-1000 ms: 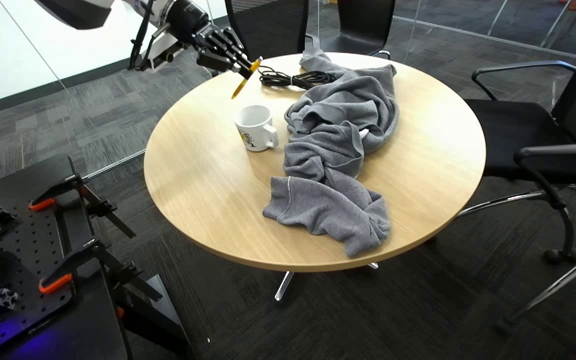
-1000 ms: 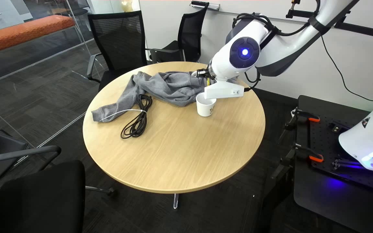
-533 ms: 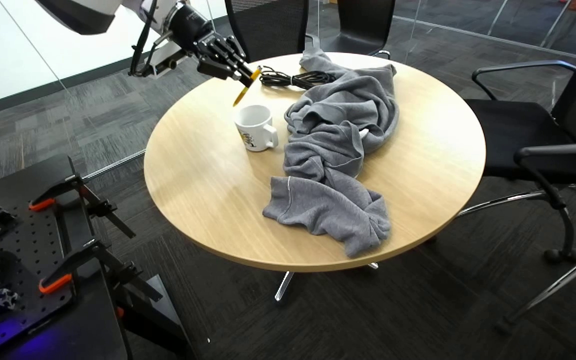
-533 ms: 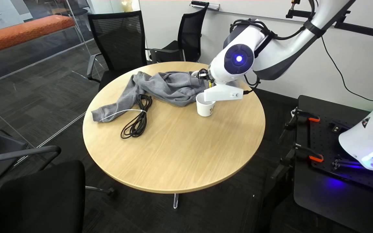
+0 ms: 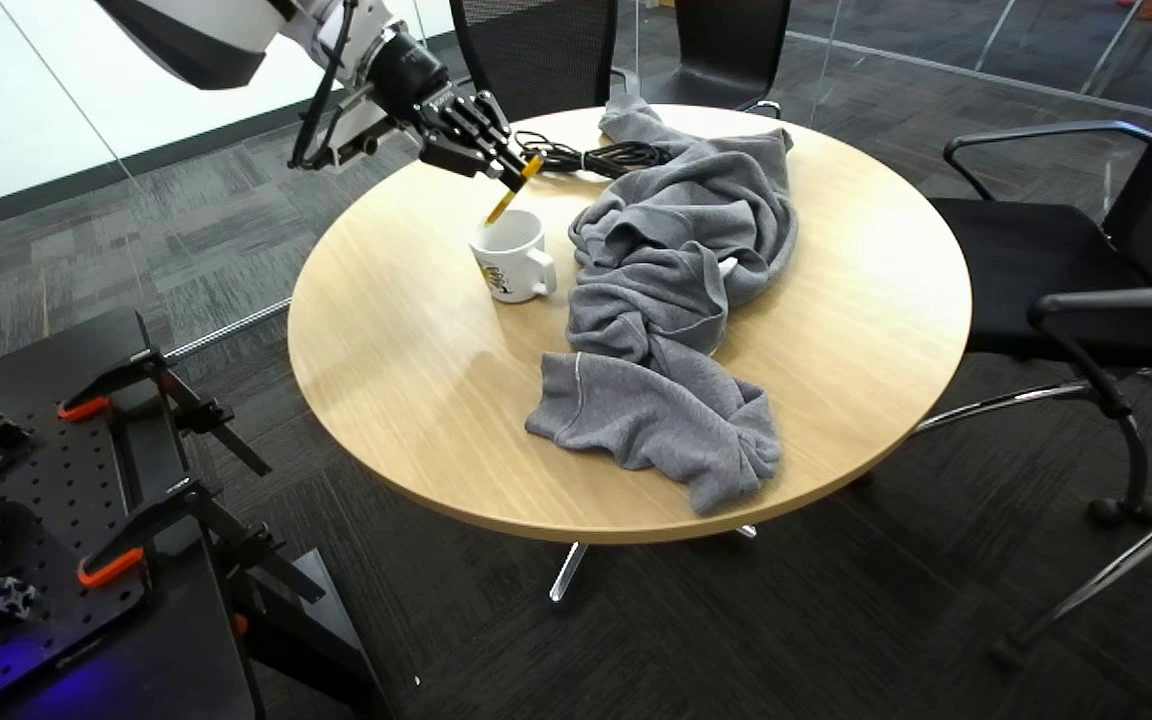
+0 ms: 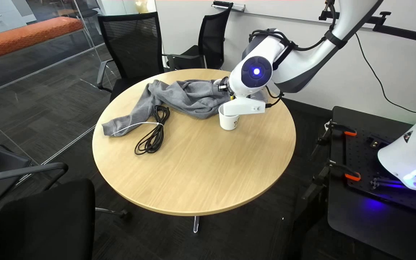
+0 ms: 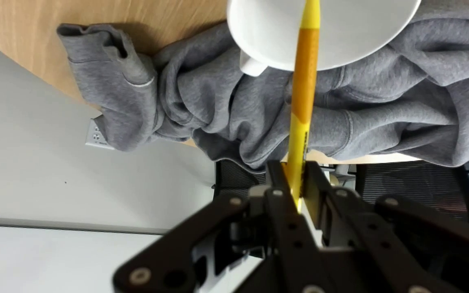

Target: Put the pen inside the white mug cup

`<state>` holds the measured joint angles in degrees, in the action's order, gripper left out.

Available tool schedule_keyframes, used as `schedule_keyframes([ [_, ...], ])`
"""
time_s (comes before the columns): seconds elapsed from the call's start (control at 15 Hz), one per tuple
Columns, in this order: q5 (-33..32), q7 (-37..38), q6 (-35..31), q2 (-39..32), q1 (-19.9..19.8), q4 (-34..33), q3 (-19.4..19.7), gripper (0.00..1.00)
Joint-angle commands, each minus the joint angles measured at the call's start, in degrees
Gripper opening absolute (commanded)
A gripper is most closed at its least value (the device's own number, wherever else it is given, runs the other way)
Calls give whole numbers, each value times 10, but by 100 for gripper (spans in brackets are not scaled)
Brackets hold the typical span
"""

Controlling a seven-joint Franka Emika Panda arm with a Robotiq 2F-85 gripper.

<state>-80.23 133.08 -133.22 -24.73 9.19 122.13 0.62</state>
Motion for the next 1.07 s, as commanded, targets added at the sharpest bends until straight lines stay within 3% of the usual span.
schedule_keyframes([
  [0.0,-24,20,14,-38,-12,-37,-12,4],
  [0.2,-27,16,16,-60,-12,-53,-13,4],
  [0.27,-29,17,18,-64,-10,-56,-14,17],
  [0.33,-30,17,16,-66,-11,-58,-15,42],
  [0.47,-30,20,15,-65,-10,-58,-16,46],
  [0.93,-56,72,15,-19,-9,-36,-14,98],
  [1.0,-64,86,16,-10,-9,-31,-15,100],
])
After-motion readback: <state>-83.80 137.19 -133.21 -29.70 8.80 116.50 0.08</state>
